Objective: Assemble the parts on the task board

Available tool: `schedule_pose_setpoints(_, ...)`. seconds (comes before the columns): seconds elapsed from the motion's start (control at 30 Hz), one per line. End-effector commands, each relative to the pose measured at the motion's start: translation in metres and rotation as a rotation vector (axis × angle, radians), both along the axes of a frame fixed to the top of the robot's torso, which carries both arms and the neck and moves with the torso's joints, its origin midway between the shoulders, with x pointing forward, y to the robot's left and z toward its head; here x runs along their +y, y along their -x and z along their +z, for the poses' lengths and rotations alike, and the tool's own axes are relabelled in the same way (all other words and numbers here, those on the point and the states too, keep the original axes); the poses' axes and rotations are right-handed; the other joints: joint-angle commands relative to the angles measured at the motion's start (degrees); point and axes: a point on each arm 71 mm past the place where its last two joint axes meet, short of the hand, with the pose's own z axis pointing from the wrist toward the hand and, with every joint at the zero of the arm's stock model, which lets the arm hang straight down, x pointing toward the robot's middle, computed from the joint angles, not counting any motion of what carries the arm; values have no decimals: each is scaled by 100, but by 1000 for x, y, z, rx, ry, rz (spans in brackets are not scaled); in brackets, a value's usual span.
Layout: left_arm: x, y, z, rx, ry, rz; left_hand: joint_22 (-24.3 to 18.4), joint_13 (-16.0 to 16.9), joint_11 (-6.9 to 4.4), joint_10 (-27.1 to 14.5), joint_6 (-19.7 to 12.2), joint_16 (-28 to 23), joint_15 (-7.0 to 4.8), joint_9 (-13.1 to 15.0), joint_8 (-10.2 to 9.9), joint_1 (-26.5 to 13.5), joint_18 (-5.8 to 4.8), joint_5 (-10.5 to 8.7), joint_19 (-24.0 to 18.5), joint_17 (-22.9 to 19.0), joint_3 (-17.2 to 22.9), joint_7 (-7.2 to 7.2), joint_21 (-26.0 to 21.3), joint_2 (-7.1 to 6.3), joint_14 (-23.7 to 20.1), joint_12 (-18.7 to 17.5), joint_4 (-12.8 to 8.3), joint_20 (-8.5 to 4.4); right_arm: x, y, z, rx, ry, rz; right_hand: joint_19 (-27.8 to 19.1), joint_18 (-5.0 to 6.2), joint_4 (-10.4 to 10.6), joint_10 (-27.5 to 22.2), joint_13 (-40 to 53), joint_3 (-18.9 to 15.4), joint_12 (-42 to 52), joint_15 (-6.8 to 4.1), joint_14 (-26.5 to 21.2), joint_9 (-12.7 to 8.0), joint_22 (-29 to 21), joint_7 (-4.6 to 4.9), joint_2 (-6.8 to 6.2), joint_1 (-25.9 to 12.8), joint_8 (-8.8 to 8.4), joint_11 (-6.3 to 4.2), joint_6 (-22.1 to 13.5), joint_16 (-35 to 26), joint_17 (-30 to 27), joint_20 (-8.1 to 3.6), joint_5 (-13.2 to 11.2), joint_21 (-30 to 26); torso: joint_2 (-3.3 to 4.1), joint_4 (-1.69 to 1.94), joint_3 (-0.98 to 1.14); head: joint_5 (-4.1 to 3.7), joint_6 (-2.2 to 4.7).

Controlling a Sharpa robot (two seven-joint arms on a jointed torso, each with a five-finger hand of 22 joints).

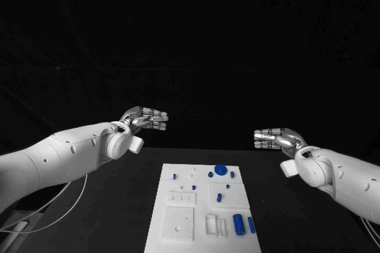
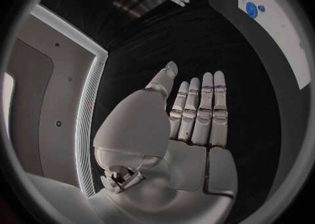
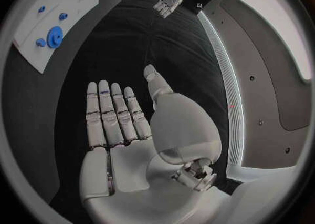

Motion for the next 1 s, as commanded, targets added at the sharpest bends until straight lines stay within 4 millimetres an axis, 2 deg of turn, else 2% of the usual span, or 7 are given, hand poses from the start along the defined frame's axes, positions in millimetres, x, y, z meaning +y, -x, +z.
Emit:
schedule_pose_setpoints(0.03,-1,0,1,-12,12,-7,-8,6,-11,-40,-12,-21,-8,-3,-24,-12,55,-22,5,-5,8,22,14,47,8,-17,-39,20,1,0,1,-10,-8,4,-13,76,-9,-4,0,-15,-27,-3,-19,-4,1,15,60,8,9,20,13,2,-4,2,14,-17,0,-1,2,-2,-1)
schedule_pose_setpoints(1.0,-1,0,1,-12,12,-7,-8,6,-11,-40,-12,-21,-8,-3,-24,-12,55,-22,5,-5,8,22,14,47,8,-17,-39,20,0,1,-1,-6,-8,4,-13,76,-9,-4,0,-15,-27,-3,-19,-4,1,15,60,8,9,20,13,2,-4,2,14,-17,-1,1,-2,-13,-20)
